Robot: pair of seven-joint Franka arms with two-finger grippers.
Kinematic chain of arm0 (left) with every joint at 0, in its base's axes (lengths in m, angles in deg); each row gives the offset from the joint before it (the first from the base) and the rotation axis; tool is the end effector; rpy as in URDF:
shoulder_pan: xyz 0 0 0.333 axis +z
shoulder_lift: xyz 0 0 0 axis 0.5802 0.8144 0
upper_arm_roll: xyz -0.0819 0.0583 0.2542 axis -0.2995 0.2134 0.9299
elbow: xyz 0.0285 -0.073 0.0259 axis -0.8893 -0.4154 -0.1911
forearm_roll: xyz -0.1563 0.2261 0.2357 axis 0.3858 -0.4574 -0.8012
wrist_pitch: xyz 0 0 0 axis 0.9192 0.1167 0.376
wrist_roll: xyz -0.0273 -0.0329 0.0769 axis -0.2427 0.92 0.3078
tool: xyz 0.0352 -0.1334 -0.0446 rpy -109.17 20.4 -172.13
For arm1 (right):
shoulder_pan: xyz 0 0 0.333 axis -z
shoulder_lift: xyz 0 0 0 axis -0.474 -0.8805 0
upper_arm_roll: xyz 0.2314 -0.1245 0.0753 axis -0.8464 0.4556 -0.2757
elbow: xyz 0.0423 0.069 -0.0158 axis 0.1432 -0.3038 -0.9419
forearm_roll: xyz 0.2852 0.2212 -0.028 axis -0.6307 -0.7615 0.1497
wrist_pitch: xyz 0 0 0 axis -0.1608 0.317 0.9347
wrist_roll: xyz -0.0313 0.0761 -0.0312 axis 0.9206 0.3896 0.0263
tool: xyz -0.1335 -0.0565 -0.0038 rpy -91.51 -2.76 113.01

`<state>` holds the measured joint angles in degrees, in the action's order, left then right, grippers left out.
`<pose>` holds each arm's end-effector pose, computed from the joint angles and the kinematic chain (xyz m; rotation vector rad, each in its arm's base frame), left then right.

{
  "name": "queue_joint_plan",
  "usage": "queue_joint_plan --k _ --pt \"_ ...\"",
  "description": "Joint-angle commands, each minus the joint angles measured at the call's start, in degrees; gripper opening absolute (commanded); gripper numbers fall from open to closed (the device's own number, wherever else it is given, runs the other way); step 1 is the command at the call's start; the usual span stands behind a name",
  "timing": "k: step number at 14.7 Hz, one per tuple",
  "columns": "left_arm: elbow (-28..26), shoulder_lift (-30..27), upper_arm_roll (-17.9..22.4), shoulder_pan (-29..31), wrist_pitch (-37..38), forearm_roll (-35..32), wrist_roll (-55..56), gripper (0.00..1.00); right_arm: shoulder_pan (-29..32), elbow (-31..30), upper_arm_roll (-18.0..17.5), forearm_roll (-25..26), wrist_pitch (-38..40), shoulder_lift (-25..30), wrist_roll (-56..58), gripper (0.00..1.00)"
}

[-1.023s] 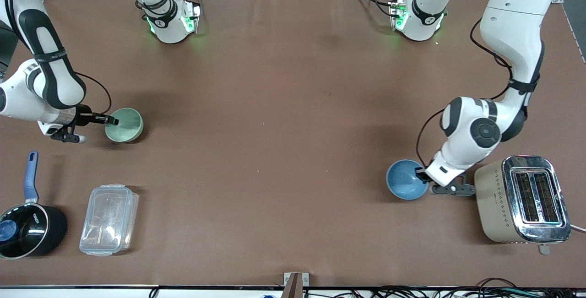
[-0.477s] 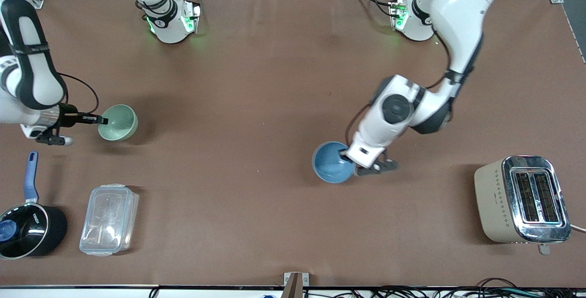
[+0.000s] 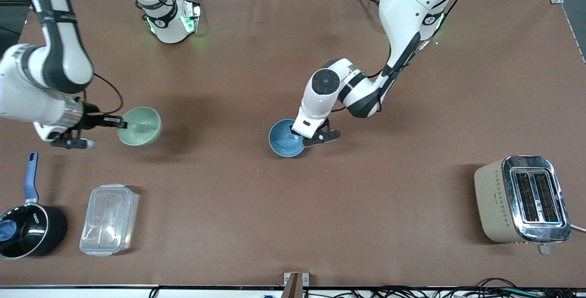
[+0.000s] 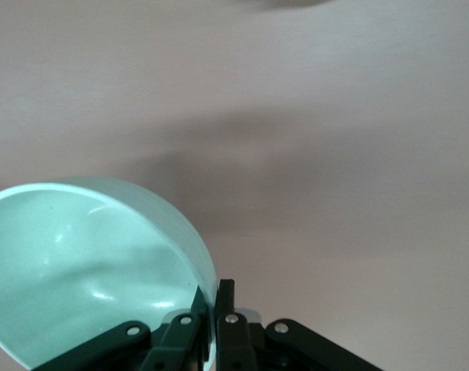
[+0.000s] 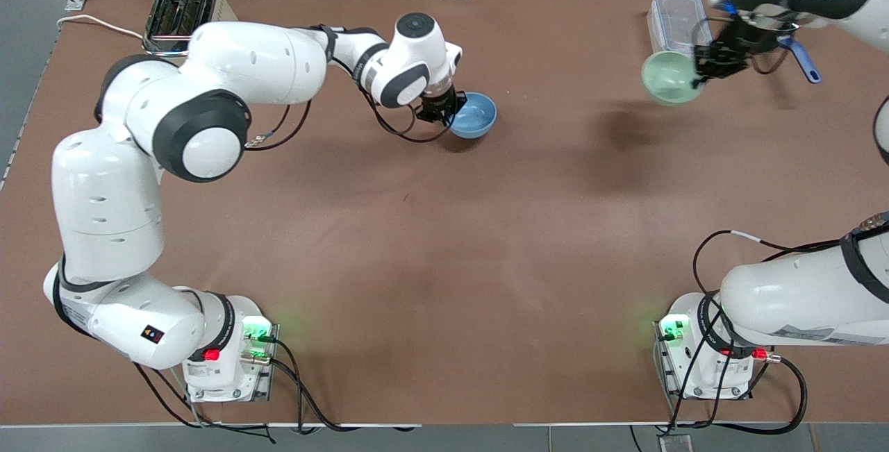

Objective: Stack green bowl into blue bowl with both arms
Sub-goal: 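Carry both bowls toward each other at the table middle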

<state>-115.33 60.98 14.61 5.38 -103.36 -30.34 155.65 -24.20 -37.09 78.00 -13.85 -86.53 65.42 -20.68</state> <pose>0.4473 -0.4585 0.1649 2.9589 0.4480 0.0248 0.5113 -0.0121 0.2850 -2.9235 0.1879 0.2814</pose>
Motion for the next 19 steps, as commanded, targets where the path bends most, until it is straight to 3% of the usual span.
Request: queue_joint_plan --k 1,3,4,5,6,9,12,14,19 --pt "3.09 2.16 0.45 -2.25 -0.95 -1.75 4.44 0.01 -5.66 0.42 0.66 -5.73 -1.29 -0.21 -4.41 0.00" --pt "3.88 2.69 0.45 -2.61 -0.95 -1.75 5.42 0.13 -11.62 1.03 0.75 -9.61 -4.61 -2.39 -9.84 0.00" --pt "3.88 2.69 0.45 -2.61 -0.95 -1.75 5.42 0.37 -14.35 1.56 0.75 -9.62 -7.16 -3.89 -14.40 0.00" --pt "3.97 2.69 0.45 -2.61 -0.95 -1.75 5.51 0.77 -17.42 2.43 0.75 -9.62 -8.92 -5.64 -18.97 0.00" --pt "4.23 2.43 0.45 -2.44 -0.86 -1.92 5.42 1.00 -20.50 4.01 0.75 -9.71 -9.46 -7.40 -23.01 0.00" --pt "5.72 0.85 0.97 -0.51 0.36 -2.01 5.25 1.00 -26.23 7.01 0.75 -9.80 -9.64 -10.66 -30.16 0.00" --pt "5.99 -4.32 1.59 2.74 5.10 -2.19 4.20 1.00 -29.92 7.01 0.66 -11.89 -10.00 -10.93 -30.53 0.00" --pt "6.25 -8.01 1.41 6.42 8.79 -2.10 -2.10 1.00 -31.77 7.01 0.75 -13.84 -10.69 -11.63 -31.31 0.00" --pt "15.81 -12.41 1.50 11.26 29.60 -2.19 -14.06 1.00 -35.38 7.45 0.75 -13.93 -16.31 -14.00 -36.50 0.00"
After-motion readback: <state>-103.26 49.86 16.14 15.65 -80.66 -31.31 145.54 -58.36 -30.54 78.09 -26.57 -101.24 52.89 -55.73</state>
